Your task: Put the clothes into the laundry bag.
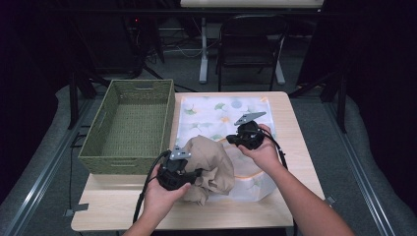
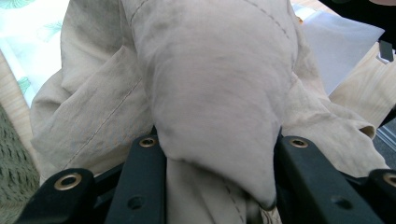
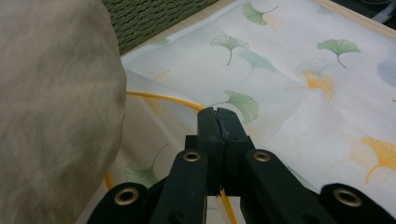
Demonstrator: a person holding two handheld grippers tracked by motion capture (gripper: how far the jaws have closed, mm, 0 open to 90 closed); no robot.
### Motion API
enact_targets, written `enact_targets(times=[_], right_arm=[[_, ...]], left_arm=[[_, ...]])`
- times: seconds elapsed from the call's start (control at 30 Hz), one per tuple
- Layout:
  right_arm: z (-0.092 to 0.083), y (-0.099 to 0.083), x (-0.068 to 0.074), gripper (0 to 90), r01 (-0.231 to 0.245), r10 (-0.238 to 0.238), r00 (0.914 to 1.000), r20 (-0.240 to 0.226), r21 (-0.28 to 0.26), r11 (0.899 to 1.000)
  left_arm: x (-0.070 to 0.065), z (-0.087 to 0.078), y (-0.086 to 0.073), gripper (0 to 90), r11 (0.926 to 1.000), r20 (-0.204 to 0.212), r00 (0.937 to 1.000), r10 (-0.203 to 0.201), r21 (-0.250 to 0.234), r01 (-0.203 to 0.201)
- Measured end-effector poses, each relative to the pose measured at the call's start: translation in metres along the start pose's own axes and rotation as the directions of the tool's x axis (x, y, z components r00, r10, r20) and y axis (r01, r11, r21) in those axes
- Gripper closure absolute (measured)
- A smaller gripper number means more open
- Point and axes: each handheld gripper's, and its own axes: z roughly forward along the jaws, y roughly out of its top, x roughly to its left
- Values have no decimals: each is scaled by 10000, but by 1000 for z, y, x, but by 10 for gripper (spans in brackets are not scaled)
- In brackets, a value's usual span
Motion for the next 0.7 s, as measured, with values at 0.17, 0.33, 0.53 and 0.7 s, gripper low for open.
enact_targets(times=[0.17,0.33,0.53,0.7], right_arm=[[-2,9,0,897,-118,119,9999,76,-183,9998],[-4,13,-1,897,-293,294,9995,58,-219,9993],[-4,13,-1,896,-285,286,9996,17,-282,9992],[-5,13,-1,897,-297,297,9996,-1,-386,9988]], left_arm=[[-4,4,-1,660,10000,189,9998,47,49,-48],[-10,11,0,660,9998,222,9996,186,56,-188],[-15,19,2,660,9998,373,9991,203,70,-206],[-23,28,5,661,9995,522,9982,294,113,-300]])
